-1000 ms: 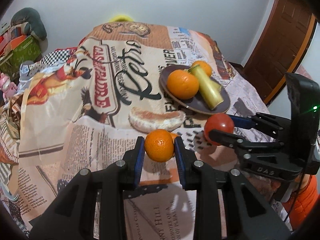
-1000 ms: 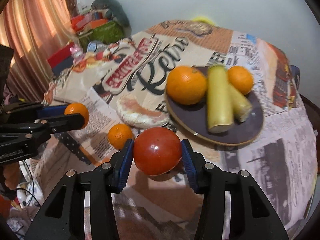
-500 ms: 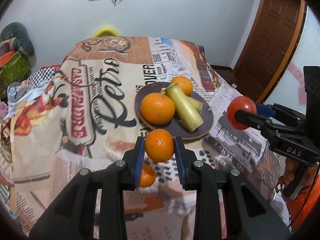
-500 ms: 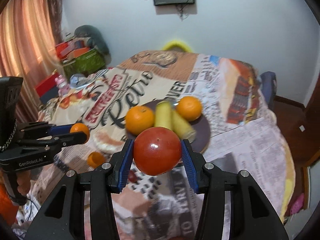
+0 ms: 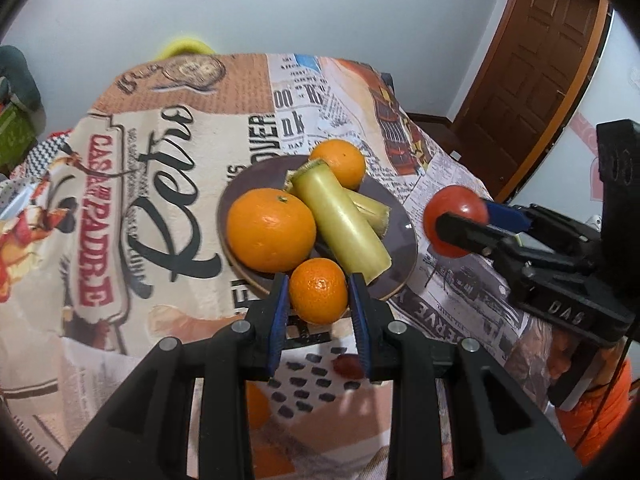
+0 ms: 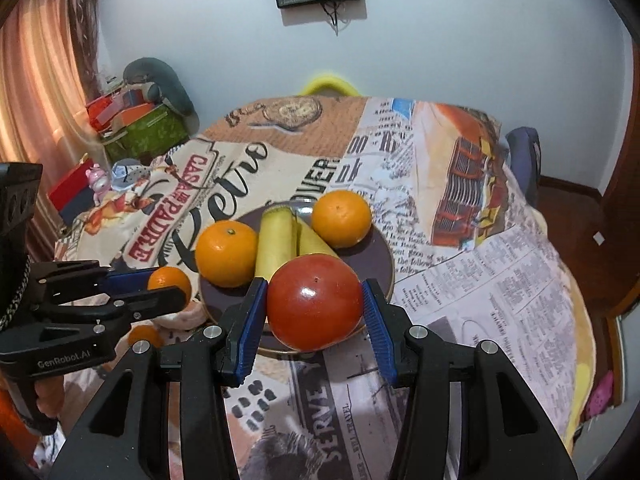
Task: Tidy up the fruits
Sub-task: 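Carry the tangerine with the left tool while the right tool carries the tomato to the plate, then release the tangerine onto the plate with the left tool while the right tool releases the tomato, then grasp the second tangerine with the left tool while the right tool grasps the bread roll, then carry the tangerine with the left tool while the right tool carries the bread roll over the plate, then release the tangerine onto the plate with the left tool while the right tool releases the bread roll, then grasp the small dark red grape on the cloth with the right tool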
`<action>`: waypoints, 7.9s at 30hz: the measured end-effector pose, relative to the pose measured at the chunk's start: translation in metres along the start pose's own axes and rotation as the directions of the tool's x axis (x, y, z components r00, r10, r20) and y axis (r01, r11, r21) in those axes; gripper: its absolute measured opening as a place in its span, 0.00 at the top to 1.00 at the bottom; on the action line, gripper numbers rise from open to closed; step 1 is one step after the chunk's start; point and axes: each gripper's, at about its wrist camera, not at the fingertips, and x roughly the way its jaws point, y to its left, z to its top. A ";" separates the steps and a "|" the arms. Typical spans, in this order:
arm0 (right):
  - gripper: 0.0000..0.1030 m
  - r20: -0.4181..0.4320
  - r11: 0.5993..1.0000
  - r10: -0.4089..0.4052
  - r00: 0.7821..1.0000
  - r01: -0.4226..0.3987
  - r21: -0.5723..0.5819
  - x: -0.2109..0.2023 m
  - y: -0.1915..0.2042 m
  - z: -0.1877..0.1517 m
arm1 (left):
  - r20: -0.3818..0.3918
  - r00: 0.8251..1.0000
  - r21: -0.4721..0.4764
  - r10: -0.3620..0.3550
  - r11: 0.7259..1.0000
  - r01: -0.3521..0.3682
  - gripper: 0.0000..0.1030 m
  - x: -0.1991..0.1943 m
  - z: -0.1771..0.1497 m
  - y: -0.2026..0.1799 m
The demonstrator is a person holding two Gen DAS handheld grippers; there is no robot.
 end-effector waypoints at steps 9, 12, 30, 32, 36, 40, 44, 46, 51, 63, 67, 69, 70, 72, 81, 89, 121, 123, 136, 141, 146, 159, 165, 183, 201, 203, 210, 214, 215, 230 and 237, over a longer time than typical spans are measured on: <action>0.57 -0.041 1.000 0.024 0.999 -0.023 0.018 0.029 -0.005 -0.003 | -0.053 0.998 0.005 0.019 1.000 -0.019 0.71 0.031 0.004 -0.001; 0.57 -0.044 0.999 0.023 0.999 -0.021 0.026 0.032 -0.008 -0.005 | -0.057 0.998 0.004 0.026 1.000 -0.025 0.71 0.038 0.005 0.000; 0.55 -0.067 1.000 0.002 0.998 0.000 0.030 0.024 -0.011 -0.008 | -0.034 0.999 0.012 0.039 0.999 -0.038 0.69 0.018 0.007 -0.007; 0.54 -0.057 1.000 0.002 0.998 -0.001 0.021 0.015 -0.008 -0.008 | -0.011 0.999 0.017 0.047 0.999 -0.046 0.69 0.005 0.006 -0.007; 0.53 -0.029 1.000 -0.005 1.000 0.004 -0.004 -0.004 0.000 -0.005 | 0.032 0.997 0.016 0.070 0.997 -0.070 0.68 -0.023 0.006 -0.004; 0.51 0.002 1.000 -0.002 1.000 0.002 -0.020 -0.019 0.010 -0.003 | 0.061 0.993 0.004 0.102 0.995 -0.103 0.65 -0.045 0.004 0.005; 0.51 0.016 1.000 0.006 1.000 -0.005 -0.031 -0.028 0.021 -0.002 | 0.070 0.990 -0.015 0.125 0.992 -0.124 0.64 -0.060 -0.002 0.016; 0.51 0.015 0.999 0.010 1.000 -0.009 -0.036 -0.030 0.027 -0.004 | 0.066 0.988 -0.018 0.140 0.990 -0.139 0.64 -0.064 -0.007 0.022; 0.51 0.000 0.998 0.016 1.000 -0.016 -0.053 -0.030 0.040 -0.011 | 0.025 0.989 -0.034 0.149 0.988 -0.148 0.61 -0.059 -0.025 0.033; 0.51 -0.072 0.996 0.039 0.997 -0.045 -0.080 -0.014 0.056 -0.026 | -0.104 0.987 -0.077 0.120 0.989 -0.129 0.61 -0.010 -0.065 0.040; 0.51 -0.092 0.995 0.049 0.995 -0.057 -0.085 -0.007 0.061 -0.028 | -0.104 0.988 -0.068 0.115 0.990 -0.122 0.61 -0.005 -0.067 0.036; 0.51 -0.099 0.994 0.053 0.994 -0.062 -0.093 -0.004 0.064 -0.028 | -0.097 0.987 -0.054 0.128 0.990 -0.133 0.62 -0.005 -0.069 0.035; 0.51 -0.101 0.993 0.055 0.993 -0.065 -0.096 -0.003 0.066 -0.028 | -0.093 0.987 -0.050 0.129 0.990 -0.134 0.64 -0.005 -0.070 0.036; 0.51 -0.107 0.992 0.065 0.992 -0.076 -0.100 0.000 0.070 -0.028 | -0.090 0.990 -0.061 0.112 0.991 -0.117 0.64 -0.009 -0.071 0.039; 0.51 -0.177 0.971 0.126 0.976 -0.158 -0.182 0.032 0.114 -0.021 | -0.006 0.989 -0.132 0.145 0.981 -0.145 0.64 -0.058 -0.076 0.080; 0.51 -0.264 0.932 0.124 0.957 -0.204 -0.301 0.079 0.159 -0.010 | 0.015 0.987 -0.182 0.163 0.971 -0.157 0.64 -0.079 -0.089 0.116; 0.62 -0.189 0.952 0.206 0.960 -0.241 -0.188 0.038 0.144 0.001 | 0.076 0.987 -0.198 0.145 0.972 -0.127 0.64 -0.103 -0.085 0.108; 0.62 -0.149 0.956 0.208 0.967 -0.233 -0.180 0.021 0.139 0.004 | 0.091 0.985 -0.189 0.145 0.974 -0.126 0.64 -0.109 -0.082 0.101; 0.62 0.039 0.986 0.124 0.992 -0.119 -0.116 -0.044 0.074 0.025 | 0.137 0.982 -0.114 0.130 0.987 -0.115 0.64 -0.110 -0.040 0.055; 0.62 0.062 0.994 0.078 0.995 -0.072 -0.083 -0.047 0.042 0.028 | 0.138 0.983 -0.080 0.122 0.991 -0.112 0.64 -0.093 -0.016 0.042; 0.62 0.073 0.997 0.046 0.996 -0.042 -0.062 -0.041 0.016 0.035 | 0.134 0.985 -0.053 0.108 0.993 -0.102 0.64 -0.071 0.006 0.032; 0.62 0.062 0.998 0.030 0.998 -0.027 -0.059 0.007 -0.015 0.051 | 0.102 0.987 -0.036 0.128 0.992 -0.125 0.64 -0.003 0.063 0.032; 0.62 0.024 0.996 0.032 0.999 -0.030 -0.078 0.032 -0.018 0.054 | 0.051 0.988 -0.036 0.142 0.989 -0.141 0.64 0.035 0.080 0.039; 0.59 -0.047 0.994 0.099 0.994 -0.102 -0.046 0.074 -0.020 0.056 | -0.045 0.988 -0.014 0.145 0.989 -0.146 0.64 0.086 0.090 0.042; 0.44 0.010 0.997 0.041 0.999 -0.040 -0.064 0.022 -0.013 0.050 | 0.004 0.989 -0.051 0.146 0.988 -0.146 0.49 0.046 0.088 0.037; 0.44 0.029 0.997 0.041 0.999 -0.040 -0.059 0.009 -0.013 0.049 | 0.027 0.988 -0.048 0.150 0.988 -0.148 0.49 0.031 0.086 0.034; 0.40 0.079 0.999 0.044 0.996 -0.042 -0.025 -0.035 -0.005 0.040 | 0.110 0.982 -0.040 0.154 0.988 -0.151 0.49 -0.036 0.062 0.018; 0.40 0.101 0.999 0.027 0.994 -0.024 -0.030 -0.066 0.004 0.030 | 0.132 0.978 -0.025 0.162 0.987 -0.160 0.49 -0.067 0.042 0.006; 0.40 0.104 0.999 0.023 0.994 -0.020 -0.034 -0.072 0.006 0.028 | 0.137 0.977 -0.021 0.163 0.987 -0.162 0.49 -0.075 0.037 0.004; 0.39 0.032 0.998 -0.054 0.998 0.054 -0.025 -0.120 0.025 -0.039 | 0.171 0.980 -0.007 0.101 0.995 -0.102 0.47 -0.147 -0.038 -0.033; 0.39 -0.087 0.997 -0.075 0.993 0.075 -0.004 -0.101 0.013 -0.081 | 0.152 0.984 0.024 0.090 0.995 -0.095 0.47 -0.145 -0.064 -0.040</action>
